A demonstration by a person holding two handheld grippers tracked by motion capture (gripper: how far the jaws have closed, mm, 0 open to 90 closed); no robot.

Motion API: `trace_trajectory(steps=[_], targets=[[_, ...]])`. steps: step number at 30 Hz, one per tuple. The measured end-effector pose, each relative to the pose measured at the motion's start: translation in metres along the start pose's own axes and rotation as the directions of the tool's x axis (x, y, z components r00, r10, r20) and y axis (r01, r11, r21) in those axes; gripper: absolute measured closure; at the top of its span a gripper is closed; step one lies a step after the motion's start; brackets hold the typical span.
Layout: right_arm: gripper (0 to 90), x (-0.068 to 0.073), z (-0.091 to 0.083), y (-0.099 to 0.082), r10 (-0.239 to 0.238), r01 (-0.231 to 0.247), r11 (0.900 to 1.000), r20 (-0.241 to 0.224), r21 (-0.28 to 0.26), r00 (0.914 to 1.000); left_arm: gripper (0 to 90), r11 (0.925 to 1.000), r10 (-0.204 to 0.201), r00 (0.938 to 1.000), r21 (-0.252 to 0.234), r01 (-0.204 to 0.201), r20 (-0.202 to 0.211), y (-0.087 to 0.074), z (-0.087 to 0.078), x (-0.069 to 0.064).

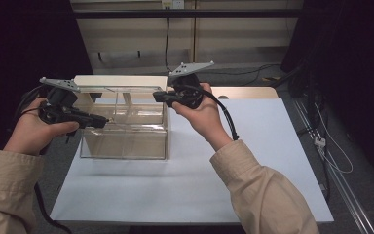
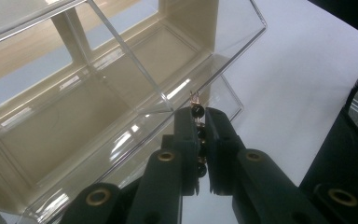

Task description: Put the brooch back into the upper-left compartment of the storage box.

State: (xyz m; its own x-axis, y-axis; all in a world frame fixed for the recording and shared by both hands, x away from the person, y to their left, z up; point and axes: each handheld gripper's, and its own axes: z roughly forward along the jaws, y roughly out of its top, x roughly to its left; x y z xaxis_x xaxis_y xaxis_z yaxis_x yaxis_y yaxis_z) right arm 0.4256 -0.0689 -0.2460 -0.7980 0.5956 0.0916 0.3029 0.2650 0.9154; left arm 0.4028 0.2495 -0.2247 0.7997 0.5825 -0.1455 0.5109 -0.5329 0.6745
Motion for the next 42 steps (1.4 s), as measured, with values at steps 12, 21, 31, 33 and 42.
trace_trajectory(steps=[12,21,31,33,42], targets=[[90.0,0.000,-0.001,0.000,-0.002,0.002,1.0000,0.001,-0.002,1.0000,84.2,1.0000,-0.005,0.9999,-0.003,0.005,-0.015,0.002,-0.002,0.000],[90.0,0.001,-0.002,0.001,-0.004,0.004,1.0000,0.003,-0.003,1.0000,84.2,0.9998,-0.015,0.9985,-0.014,0.015,-0.052,0.003,-0.004,0.006],[90.0,0.001,-0.002,0.001,-0.005,0.005,1.0000,0.003,-0.004,1.0000,84.2,0.9995,-0.029,0.9941,-0.014,0.028,-0.105,0.002,-0.003,0.015],[90.0,0.001,-0.003,0.001,-0.005,0.005,1.0000,0.002,-0.005,1.0000,84.2,0.9992,-0.034,0.9930,-0.025,0.032,-0.113,0.001,-0.003,0.017],[90.0,0.001,-0.003,0.001,-0.006,0.006,1.0000,0.002,-0.003,1.0000,84.2,0.9987,-0.045,0.9882,-0.032,0.040,-0.146,-0.001,-0.002,0.023]])
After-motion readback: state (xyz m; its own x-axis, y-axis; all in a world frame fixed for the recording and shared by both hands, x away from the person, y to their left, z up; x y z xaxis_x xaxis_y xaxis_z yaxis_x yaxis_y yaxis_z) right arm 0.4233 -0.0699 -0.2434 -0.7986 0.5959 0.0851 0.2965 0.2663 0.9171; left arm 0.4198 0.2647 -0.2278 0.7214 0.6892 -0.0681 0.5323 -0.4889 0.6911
